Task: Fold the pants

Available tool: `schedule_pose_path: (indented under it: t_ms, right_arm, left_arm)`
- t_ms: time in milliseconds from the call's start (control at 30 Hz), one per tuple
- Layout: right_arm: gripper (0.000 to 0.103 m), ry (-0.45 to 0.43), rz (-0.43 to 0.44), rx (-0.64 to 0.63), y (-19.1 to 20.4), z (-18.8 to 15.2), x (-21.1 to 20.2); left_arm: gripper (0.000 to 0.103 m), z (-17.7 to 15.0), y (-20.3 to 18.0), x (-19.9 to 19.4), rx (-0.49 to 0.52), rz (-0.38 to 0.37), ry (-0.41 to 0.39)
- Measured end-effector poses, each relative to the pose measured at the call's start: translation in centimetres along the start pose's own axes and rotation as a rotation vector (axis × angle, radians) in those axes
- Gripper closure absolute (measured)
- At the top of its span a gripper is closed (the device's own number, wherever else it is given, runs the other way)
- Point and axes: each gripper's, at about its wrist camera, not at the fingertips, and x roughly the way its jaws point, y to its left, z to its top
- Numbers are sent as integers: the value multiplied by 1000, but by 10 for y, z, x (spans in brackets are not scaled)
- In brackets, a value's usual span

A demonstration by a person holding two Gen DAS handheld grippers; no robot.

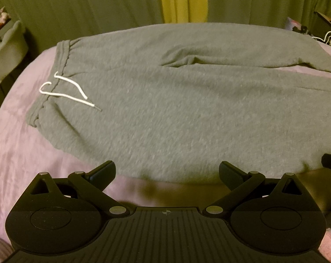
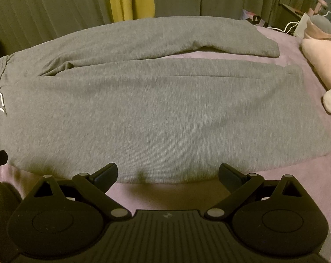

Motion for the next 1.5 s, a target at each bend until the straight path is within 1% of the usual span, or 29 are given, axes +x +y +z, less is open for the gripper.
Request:
schedule_pose_path:
  t_ms: [1500]
  right_arm:
    - [4, 11, -7, -15, 4, 7, 4]
  left_arm:
    - [0, 4, 6, 7, -24, 5, 30]
